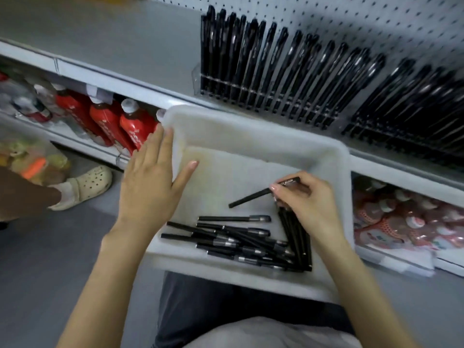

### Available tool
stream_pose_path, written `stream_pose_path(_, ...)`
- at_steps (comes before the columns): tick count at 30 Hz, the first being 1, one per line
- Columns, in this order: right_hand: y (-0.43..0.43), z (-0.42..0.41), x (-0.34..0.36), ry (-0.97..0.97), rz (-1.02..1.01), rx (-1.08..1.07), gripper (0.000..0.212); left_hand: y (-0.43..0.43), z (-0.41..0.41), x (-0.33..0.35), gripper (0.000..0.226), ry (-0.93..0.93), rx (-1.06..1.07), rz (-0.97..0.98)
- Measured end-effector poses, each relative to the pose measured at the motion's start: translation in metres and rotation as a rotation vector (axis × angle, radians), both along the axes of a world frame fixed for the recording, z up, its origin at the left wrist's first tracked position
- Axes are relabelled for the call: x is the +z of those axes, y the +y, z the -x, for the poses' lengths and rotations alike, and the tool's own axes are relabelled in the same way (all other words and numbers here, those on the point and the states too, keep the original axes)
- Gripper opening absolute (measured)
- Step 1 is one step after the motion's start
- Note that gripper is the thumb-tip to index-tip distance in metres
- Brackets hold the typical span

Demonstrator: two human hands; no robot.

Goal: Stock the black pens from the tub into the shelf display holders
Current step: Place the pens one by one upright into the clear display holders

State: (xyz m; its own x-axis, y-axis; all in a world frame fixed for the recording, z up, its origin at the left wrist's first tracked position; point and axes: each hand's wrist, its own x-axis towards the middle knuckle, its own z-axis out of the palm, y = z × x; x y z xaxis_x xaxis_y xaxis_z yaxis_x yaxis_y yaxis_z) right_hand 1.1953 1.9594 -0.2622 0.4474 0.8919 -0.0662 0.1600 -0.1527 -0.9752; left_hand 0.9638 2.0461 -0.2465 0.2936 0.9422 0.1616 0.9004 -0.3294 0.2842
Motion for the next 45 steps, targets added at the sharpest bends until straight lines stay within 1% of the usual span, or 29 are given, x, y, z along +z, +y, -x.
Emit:
stream_pose_path(2, 0.006, -0.01, 0.016, 0.056, -0.031, -0.041, 0.011, 0.003, -0.002, 0.001, 0.073, 0.03, 0.012, -0.006)
stream_pose_path(5, 0.018, -0.025, 0.043, 0.082, -0.135, -0.106, 0.016, 0.007, -0.01, 0.01, 0.074, 0.06, 0.034, 0.012)
stream_pose_path(8, 0.034, -0.036, 0.069, 0.071, -0.286, -0.181, 0.026, 0.014, -0.023, 0.023, 0.074, 0.02, 0.027, 0.006)
stream_pose_path(11, 0.053, -0.041, 0.09, -0.037, -0.395, -0.202, 0.035, 0.029, -0.045, 0.032, 0.075, 0.004, -0.104, -0.057)
stream_pose_path(13, 0.066, -0.042, 0.1, -0.112, -0.411, -0.194, 0.035, 0.042, -0.065, 0.036, 0.076, 0.091, -0.207, -0.12)
stream_pose_path(15, 0.077, -0.043, 0.108, -0.197, -0.426, -0.214, 0.034, 0.054, -0.083, 0.037, 0.076, 0.152, -0.274, -0.11)
stream_pose_path(18, 0.09, -0.045, 0.117, -0.327, -0.482, -0.274, 0.037, 0.068, -0.098, 0.025, 0.085, 0.143, -0.344, -0.079)
stream_pose_path(19, 0.093, -0.045, 0.119, -0.344, -0.505, -0.292, 0.036, 0.07, -0.101, 0.018, 0.085, 0.151, -0.364, -0.089)
stream_pose_path(21, 0.099, -0.046, 0.12, -0.37, -0.532, -0.305, 0.032, 0.074, -0.101, 0.002, 0.079, 0.197, -0.387, -0.11)
stream_pose_path(23, 0.104, -0.045, 0.117, -0.413, -0.526, -0.294, 0.032, 0.074, -0.1, -0.01, 0.075, 0.234, -0.398, -0.135)
stream_pose_path(25, 0.108, -0.044, 0.112, -0.431, -0.522, -0.289, 0.034, 0.076, -0.098, -0.017, 0.075, 0.257, -0.408, -0.162)
stream_pose_path(30, 0.115, -0.04, 0.1, -0.476, -0.521, -0.295, 0.035, 0.082, -0.098, -0.02, 0.074, 0.234, -0.414, -0.205)
stream_pose_path(38, 0.126, -0.037, 0.095, -0.577, -0.409, -0.253, 0.035, 0.086, -0.1, -0.021, 0.074, 0.199, -0.406, -0.214)
stream_pose_path(42, 0.131, -0.034, 0.094, -0.752, -0.326, -0.207, 0.028, 0.087, -0.1, -0.02, 0.075, 0.2, -0.404, -0.221)
stream_pose_path(45, 0.132, -0.033, 0.096, -0.871, -0.307, -0.213, 0.029, 0.087, -0.1, -0.021, 0.075, 0.201, -0.403, -0.226)
